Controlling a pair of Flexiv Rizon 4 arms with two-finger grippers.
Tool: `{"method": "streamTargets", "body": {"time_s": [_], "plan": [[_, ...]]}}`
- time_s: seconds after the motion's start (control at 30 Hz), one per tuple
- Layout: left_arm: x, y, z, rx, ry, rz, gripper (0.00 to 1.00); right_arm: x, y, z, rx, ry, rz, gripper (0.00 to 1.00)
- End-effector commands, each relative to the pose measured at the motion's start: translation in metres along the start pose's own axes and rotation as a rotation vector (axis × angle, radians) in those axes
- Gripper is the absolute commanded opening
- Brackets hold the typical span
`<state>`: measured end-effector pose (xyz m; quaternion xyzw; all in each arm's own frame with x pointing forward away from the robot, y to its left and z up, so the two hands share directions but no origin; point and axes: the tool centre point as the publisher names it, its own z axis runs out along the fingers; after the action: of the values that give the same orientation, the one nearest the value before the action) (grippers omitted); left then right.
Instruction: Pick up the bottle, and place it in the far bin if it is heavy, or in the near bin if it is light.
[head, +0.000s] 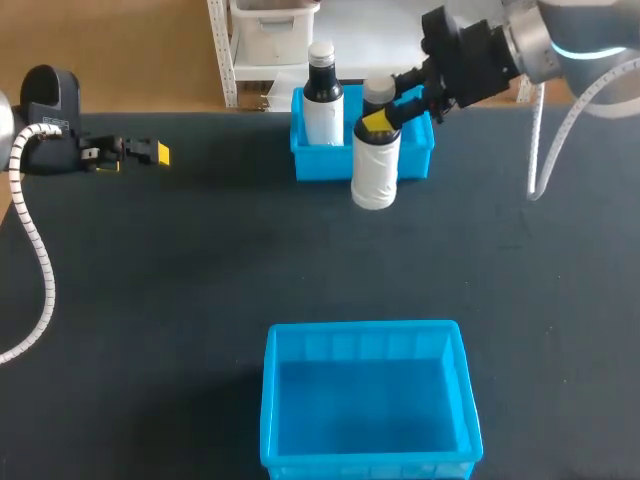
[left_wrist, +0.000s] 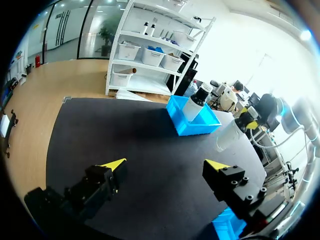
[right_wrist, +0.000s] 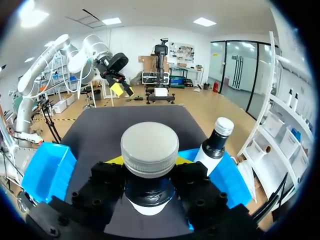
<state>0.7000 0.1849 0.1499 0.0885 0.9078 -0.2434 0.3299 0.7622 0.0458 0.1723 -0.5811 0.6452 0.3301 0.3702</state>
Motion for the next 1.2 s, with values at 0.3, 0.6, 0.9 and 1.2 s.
{"method": "streamTargets", "body": {"time_s": [0.3, 0.6, 0.9, 1.2], "plan": [[0.000, 0.000, 0.000, 0.000, 0.000, 0.000, 1.00, -0.020, -0.018, -0.046, 0.030, 0.010, 0.011, 0.00], [0.000, 0.000, 0.000, 0.000, 0.000, 0.000, 1.00, -0.035, -0.051, -0.063, 0.033, 0.023, -0.017, 0.00], [0.000, 0.000, 0.000, 0.000, 0.000, 0.000, 1.00, -0.034, -0.095, -0.067, 0.030, 0.025, -0.039, 0.00], [0.000, 0.000, 0.000, 0.000, 0.000, 0.000, 1.00, -0.025, -0.125, -0.055, -0.016, 0.015, -0.043, 0.00]]}}
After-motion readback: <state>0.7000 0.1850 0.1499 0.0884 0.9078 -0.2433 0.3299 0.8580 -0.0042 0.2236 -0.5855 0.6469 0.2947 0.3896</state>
